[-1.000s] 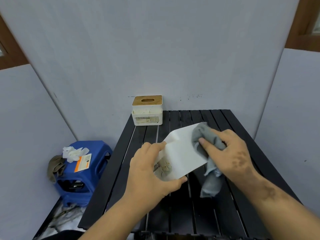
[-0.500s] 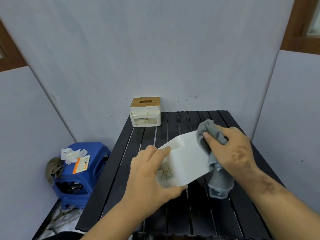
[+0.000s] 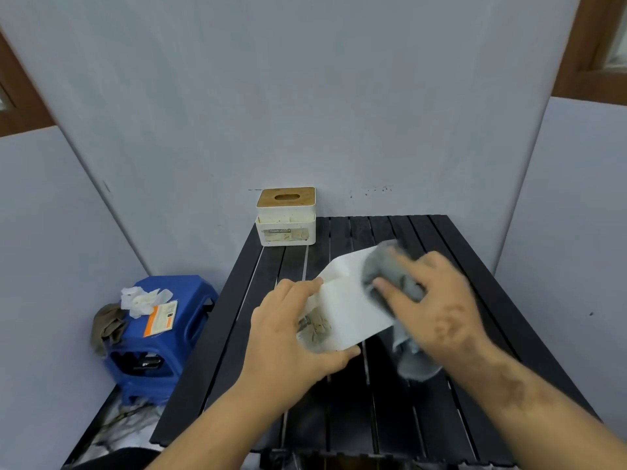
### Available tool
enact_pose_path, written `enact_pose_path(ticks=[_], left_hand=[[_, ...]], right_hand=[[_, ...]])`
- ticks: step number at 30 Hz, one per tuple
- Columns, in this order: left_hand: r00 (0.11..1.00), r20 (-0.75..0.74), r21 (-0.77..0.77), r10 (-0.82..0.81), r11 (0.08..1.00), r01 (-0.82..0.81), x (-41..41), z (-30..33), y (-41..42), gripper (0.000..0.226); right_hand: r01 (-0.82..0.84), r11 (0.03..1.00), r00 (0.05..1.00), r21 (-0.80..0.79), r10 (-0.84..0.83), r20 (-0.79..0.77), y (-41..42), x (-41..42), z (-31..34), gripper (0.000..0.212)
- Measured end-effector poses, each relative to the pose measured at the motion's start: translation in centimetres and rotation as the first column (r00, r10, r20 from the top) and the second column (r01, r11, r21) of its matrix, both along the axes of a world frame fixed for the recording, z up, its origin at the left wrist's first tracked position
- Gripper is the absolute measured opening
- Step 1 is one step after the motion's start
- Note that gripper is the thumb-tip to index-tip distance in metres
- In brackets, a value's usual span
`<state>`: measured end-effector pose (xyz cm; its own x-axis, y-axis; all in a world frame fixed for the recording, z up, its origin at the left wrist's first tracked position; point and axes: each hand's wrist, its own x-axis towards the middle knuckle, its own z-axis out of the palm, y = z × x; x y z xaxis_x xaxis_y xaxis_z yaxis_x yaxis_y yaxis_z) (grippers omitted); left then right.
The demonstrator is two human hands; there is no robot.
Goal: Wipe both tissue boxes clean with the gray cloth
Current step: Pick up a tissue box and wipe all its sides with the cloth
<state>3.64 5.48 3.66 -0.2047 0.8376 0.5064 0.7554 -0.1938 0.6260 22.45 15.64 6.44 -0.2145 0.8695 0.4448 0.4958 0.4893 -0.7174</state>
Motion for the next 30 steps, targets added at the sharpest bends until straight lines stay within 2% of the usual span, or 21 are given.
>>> enact_pose_path(ticks=[2,4,6,10,12,14,17,19,21,23,25,27,30], left_hand=[[0.997,0.073,0.002,-0.003,1.0,0.003,-0.2,0.1,0.0,0.072],[0.991,0.132,-0.013,-0.005,1.0,0.007,-0.4,0.3,0.0,0.07],[0.983,0.181,-0.039,0.009,0.999,-0.002,-0.5,0.3,0.0,0.072],[0.97,0.242,-0.078,0.036,0.997,-0.018,-0.6,0.4,0.0,0.07],[0.966,0.256,-0.076,0.038,0.997,-0.019,-0.6,0.5,-0.1,0.069],[0.961,0.275,-0.068,0.036,0.998,-0.018,-0.4,0.5,0.0,0.069],[0.958,0.286,-0.052,0.027,0.999,-0.012,-0.2,0.4,0.1,0.065],[0.96,0.278,-0.055,0.034,0.998,-0.019,-0.2,0.3,0.0,0.065],[0.956,0.289,-0.066,0.055,0.997,-0.038,-0.2,0.3,-0.1,0.067],[0.955,0.286,-0.086,0.076,0.995,-0.053,-0.5,0.2,-0.1,0.069],[0.957,0.277,-0.094,0.082,0.994,-0.058,-0.7,0.1,-0.1,0.069],[0.961,0.266,-0.09,0.079,0.994,-0.056,-0.6,0.1,-0.1,0.07],[0.972,0.232,-0.064,0.046,0.997,-0.032,-0.4,0.2,-0.1,0.073]], right_hand=[[-0.208,0.974,0.978,0.092,0.207,0.021,-2.0,-1.4,-0.6,0.049],[-0.385,0.915,0.923,0.123,0.381,0.056,-2.5,-1.3,-0.9,0.053],[-0.355,0.929,0.934,0.105,0.35,0.063,-0.8,-0.1,-0.9,0.052],[-0.086,0.994,0.996,-0.062,0.087,0.014,2.8,2.1,-0.9,0.042],[-0.035,0.998,0.999,-0.055,0.037,0.037,2.2,1.5,-1.1,0.042],[-0.101,0.995,0.994,0.026,0.101,0.035,-0.4,-0.2,-1.3,0.047],[-0.31,0.94,0.95,0.143,0.301,0.079,-3.9,-2.0,-1.6,0.052],[-0.337,0.924,0.94,0.181,0.321,0.113,-3.2,-1.6,-1.7,0.05],[-0.233,0.962,0.972,0.141,0.229,0.048,-1.1,-0.3,-1.8,0.047],[-0.067,0.998,0.998,-0.011,0.067,-0.004,1.3,1.1,-1.5,0.043],[0.04,0.996,0.998,-0.081,-0.036,0.042,2.2,1.7,-1.3,0.041],[-0.01,0.999,0.998,-0.037,0.012,0.054,0.7,0.9,-1.0,0.043],[-0.271,0.957,0.961,0.104,0.262,0.087,-3.1,-1.0,-1.0,0.051]])
